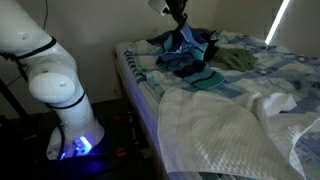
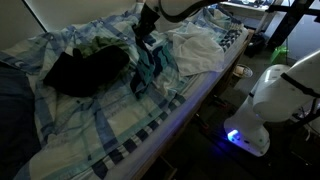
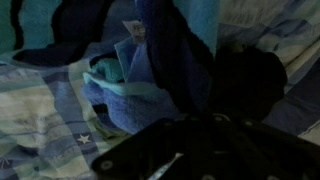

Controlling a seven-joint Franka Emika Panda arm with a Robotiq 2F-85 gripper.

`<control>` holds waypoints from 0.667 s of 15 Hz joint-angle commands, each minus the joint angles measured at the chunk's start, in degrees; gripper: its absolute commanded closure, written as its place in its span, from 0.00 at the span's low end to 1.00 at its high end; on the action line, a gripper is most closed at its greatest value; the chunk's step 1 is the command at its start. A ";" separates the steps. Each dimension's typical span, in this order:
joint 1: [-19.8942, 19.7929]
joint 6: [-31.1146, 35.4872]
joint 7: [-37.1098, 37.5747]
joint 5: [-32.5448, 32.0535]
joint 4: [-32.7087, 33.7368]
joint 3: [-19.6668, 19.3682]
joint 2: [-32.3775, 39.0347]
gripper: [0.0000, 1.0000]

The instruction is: Unfold the blue towel.

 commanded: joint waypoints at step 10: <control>2.62 -5.58 -9.08 0.98 10.27 -1.09 1.45 0.99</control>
